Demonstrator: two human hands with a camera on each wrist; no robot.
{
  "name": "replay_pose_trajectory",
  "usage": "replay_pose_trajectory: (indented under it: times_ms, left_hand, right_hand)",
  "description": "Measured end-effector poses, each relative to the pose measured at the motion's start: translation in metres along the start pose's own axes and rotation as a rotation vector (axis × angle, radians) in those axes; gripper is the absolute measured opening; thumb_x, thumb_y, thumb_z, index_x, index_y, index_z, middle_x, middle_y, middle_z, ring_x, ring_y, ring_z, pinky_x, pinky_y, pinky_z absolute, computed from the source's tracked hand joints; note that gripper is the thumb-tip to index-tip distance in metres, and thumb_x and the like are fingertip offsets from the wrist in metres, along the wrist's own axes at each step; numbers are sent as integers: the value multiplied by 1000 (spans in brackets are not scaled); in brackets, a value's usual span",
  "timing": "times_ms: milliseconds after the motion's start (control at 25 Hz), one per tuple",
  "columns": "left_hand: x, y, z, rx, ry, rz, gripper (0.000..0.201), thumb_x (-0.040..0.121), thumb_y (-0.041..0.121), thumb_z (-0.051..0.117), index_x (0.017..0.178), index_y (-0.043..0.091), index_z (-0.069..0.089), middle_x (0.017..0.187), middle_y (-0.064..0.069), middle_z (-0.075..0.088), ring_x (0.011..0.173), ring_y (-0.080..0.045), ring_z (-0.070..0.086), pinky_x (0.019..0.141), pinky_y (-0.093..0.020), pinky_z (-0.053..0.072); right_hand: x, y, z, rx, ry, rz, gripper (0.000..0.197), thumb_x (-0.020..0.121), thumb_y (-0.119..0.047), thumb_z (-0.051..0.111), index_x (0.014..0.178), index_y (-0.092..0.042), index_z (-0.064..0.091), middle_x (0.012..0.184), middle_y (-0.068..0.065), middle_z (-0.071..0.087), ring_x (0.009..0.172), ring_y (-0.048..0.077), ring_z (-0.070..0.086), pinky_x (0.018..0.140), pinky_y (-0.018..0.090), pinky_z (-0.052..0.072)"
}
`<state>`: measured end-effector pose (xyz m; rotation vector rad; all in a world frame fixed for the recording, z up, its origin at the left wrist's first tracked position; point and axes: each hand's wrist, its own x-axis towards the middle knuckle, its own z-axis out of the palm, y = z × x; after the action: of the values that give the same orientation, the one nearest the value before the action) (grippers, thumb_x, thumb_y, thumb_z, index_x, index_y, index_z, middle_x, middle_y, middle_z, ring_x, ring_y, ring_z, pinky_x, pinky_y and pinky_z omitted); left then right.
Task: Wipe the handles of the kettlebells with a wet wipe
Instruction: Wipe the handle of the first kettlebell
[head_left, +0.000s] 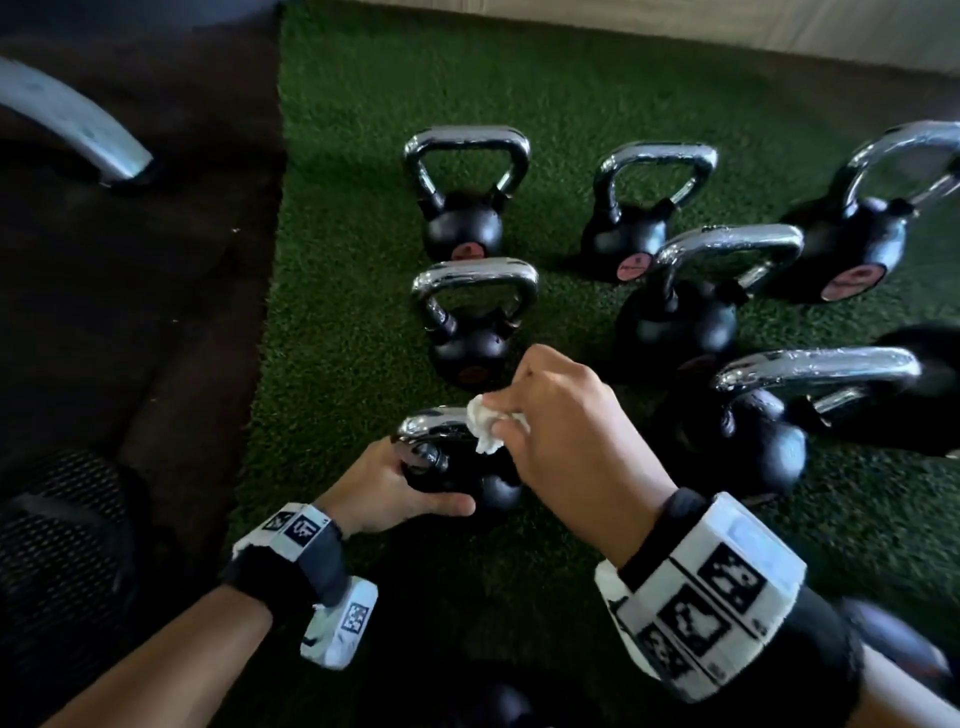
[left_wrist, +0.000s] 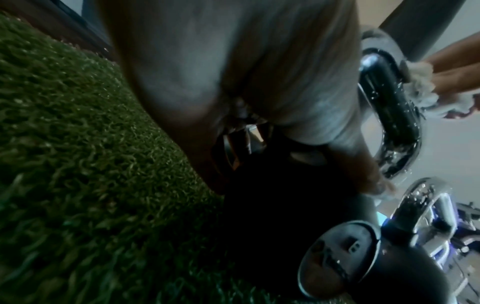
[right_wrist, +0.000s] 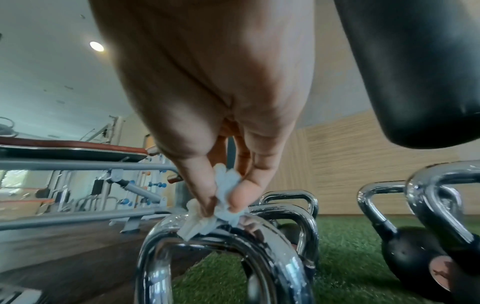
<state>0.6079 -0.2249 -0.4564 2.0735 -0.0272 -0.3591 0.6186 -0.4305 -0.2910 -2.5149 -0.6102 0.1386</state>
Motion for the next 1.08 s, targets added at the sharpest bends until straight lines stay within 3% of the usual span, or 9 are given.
replay_pose_trajectory:
  times_ms: [80, 160, 320, 480, 600, 720, 840, 1000, 1080]
  left_hand:
    - [1, -2, 2, -47, -6, -3, 67, 48, 73, 88, 110, 52, 71, 111, 31, 71, 110, 14, 62, 92, -8, 45]
    - [0, -3, 4, -62, -5, -15, 68, 48, 73, 88, 109, 48, 72, 112, 29, 71, 111, 12, 62, 97, -17, 46]
    - [0, 0, 3, -49, -16, -22, 69, 49, 74, 87, 112, 56, 67, 112, 33, 70, 110, 18, 59, 96, -15, 44]
    - [1, -1, 4, -50, -37, -15, 73, 52, 74, 86, 118, 54, 64, 118, 31, 68, 116, 13, 58, 107, -25, 45]
    - [1, -1, 5, -64, -28, -9, 76, 52, 73, 87, 121, 52, 62, 120, 27, 69, 119, 7, 59, 111, -33, 45]
    - [2, -5, 6, -73, -22, -12, 77, 54, 71, 88, 123, 51, 62, 125, 27, 66, 124, 5, 57, 114, -37, 43]
    - [0, -4, 6, -72, -18, -21, 77, 53, 71, 88, 123, 52, 62, 124, 28, 67, 122, 7, 57, 114, -37, 43]
    - [1, -4, 6, -78, -14, -11, 82, 54, 70, 88, 128, 50, 60, 126, 28, 66, 122, 6, 58, 113, -37, 44]
    - [1, -4, 6, -68, -15, -17, 85, 55, 69, 88, 132, 48, 56, 127, 26, 65, 124, 5, 57, 113, -38, 44]
  right_hand:
    - [-3, 4, 1, -35, 31, 27, 13, 89, -11, 64, 79, -16, 69, 92, -8, 51, 80, 10, 59, 69, 26, 50]
    - [-7, 11, -2, -53, 49, 72, 15, 88, -11, 66, 87, -21, 78, 92, -8, 54, 76, 8, 58, 64, 18, 47]
    - [-4, 9, -2, -55, 114, 102, 15, 84, -10, 67, 88, -18, 78, 92, -6, 61, 80, 12, 63, 66, 17, 48]
    - [-7, 27, -6, 9, 153, 160, 17, 79, -8, 71, 85, -20, 81, 83, -6, 69, 65, 0, 51, 65, 5, 40]
    - [-15, 41, -9, 37, 159, 202, 18, 80, -6, 74, 86, -21, 82, 75, -12, 66, 68, -2, 56, 63, -3, 36]
    - [-13, 52, -4, 82, 169, 182, 13, 81, -8, 75, 83, -19, 82, 70, -13, 67, 67, -8, 59, 63, 2, 41]
    - [-11, 65, 3, 78, 94, 238, 8, 84, -19, 76, 82, -15, 82, 72, 3, 74, 70, 13, 66, 63, 21, 45]
    - [-10, 83, 16, 168, 63, 308, 3, 78, -21, 80, 80, -22, 82, 64, -4, 72, 63, 4, 65, 52, 10, 45]
    - [-9, 89, 26, 244, 32, 370, 2, 74, -19, 81, 74, -21, 80, 60, -2, 72, 59, 8, 69, 56, 22, 56]
